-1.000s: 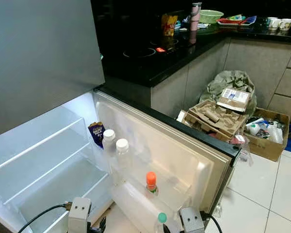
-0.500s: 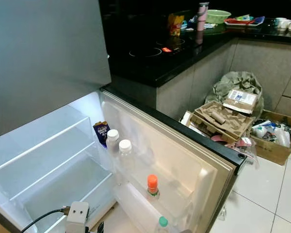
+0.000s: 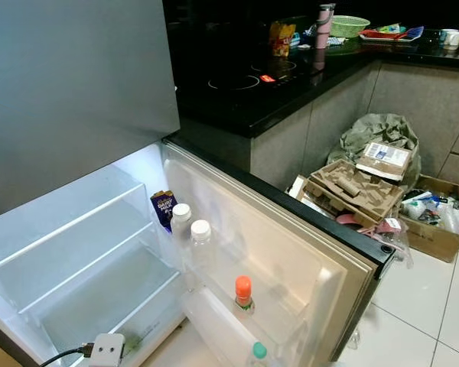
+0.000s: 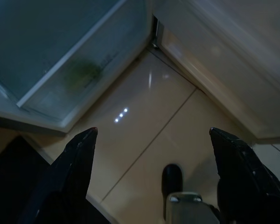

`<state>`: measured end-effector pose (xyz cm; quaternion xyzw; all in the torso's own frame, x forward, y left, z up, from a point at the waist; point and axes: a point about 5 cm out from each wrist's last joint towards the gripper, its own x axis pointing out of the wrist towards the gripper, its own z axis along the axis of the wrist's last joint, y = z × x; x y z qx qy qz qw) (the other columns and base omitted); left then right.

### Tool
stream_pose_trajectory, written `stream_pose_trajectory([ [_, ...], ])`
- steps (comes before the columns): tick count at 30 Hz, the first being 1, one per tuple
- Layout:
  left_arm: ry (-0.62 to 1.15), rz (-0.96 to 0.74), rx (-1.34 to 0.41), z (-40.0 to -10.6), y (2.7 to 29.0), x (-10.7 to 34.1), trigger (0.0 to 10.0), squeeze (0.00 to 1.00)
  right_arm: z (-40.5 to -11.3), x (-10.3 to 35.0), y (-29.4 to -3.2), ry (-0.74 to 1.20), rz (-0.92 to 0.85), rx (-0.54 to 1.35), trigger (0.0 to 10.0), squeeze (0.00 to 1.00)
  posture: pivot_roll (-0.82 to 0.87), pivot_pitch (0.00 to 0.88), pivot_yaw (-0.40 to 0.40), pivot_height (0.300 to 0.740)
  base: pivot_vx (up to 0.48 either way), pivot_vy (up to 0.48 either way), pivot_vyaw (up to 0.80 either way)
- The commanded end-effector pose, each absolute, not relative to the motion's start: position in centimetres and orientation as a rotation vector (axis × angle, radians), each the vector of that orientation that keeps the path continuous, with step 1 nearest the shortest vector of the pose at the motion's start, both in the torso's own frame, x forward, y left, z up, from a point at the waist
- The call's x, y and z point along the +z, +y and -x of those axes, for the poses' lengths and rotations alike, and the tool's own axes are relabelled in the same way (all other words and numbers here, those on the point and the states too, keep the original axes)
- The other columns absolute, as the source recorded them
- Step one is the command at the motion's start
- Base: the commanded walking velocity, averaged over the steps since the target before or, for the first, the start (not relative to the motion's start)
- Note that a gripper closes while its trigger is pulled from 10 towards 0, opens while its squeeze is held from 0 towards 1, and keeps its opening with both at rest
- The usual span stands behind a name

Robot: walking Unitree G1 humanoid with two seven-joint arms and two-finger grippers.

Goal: Restocking fridge

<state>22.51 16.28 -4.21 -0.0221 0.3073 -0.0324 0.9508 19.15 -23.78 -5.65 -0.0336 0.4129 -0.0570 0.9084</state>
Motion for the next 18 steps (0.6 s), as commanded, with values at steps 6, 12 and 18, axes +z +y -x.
stream_pose_trajectory([
  [6, 0.646, 0.03, -0.074, -22.19, 16.81, -4.48, 10.0, 0.0, -19.41, -5.7, -23.3, 0.831, 0.032, -0.151, 10.0, 0.0, -0.06, 0.126, 0.064, 0.717, -0.366, 0.0, 0.0],
  [12, 0.635, 0.03, -0.082, -22.54, 16.58, -4.2, 10.0, 0.0, -19.55, -5.73, -23.01, 0.827, 0.024, -0.149, 10.0, 0.0, -0.05, 0.126, 0.064, 0.717, -0.368, 0.0, 0.0],
  [18, 0.631, 0.032, -0.085, -22.68, 16.53, -4.07, 10.0, 0.0, -19.58, -5.85, -22.75, 0.829, 0.018, -0.143, 10.0, 0.0, -0.05, 0.126, 0.067, 0.717, -0.363, 0.0, 0.0],
])
